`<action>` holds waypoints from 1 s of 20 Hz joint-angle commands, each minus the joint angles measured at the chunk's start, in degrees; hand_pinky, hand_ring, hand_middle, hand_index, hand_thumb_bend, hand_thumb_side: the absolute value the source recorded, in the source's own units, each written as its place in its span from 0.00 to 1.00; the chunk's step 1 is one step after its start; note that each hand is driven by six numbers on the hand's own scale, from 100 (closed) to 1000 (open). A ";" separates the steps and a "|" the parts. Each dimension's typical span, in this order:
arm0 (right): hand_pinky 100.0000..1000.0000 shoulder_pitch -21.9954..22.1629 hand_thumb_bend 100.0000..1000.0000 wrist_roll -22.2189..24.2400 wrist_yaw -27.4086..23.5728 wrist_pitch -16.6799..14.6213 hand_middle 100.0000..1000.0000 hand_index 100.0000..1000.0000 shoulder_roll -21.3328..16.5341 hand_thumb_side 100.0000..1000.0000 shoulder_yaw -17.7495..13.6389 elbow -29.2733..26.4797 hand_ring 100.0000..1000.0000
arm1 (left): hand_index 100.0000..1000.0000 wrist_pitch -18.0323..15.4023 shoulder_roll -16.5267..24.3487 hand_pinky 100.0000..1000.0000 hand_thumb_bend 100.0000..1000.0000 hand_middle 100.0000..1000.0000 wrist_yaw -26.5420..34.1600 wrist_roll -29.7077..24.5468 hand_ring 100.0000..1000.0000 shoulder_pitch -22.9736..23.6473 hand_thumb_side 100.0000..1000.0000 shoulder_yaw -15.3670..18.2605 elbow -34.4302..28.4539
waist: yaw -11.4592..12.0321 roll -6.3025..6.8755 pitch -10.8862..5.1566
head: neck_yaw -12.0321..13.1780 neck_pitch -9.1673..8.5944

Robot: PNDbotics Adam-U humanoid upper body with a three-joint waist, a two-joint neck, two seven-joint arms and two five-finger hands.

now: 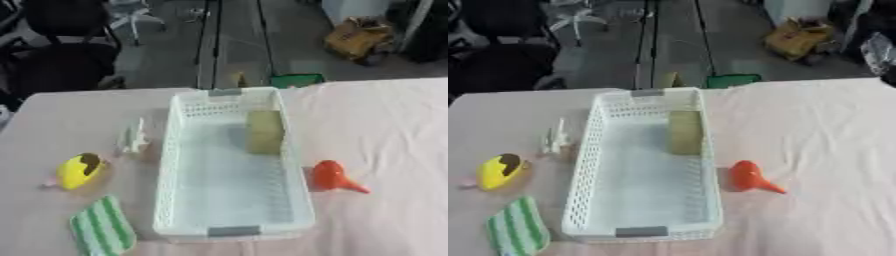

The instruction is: Pick up objects on the table and place them in the box.

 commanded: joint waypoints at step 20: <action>0.92 -6.36 0.30 21.97 -1.56 -4.45 0.86 0.96 -6.90 1.00 14.72 11.52 0.93 | 0.93 0.22 2.65 0.95 0.27 0.92 0.14 -1.42 0.97 -1.25 1.00 -0.74 -0.84 | 1.01 -1.22 -1.78 | -1.89 -1.40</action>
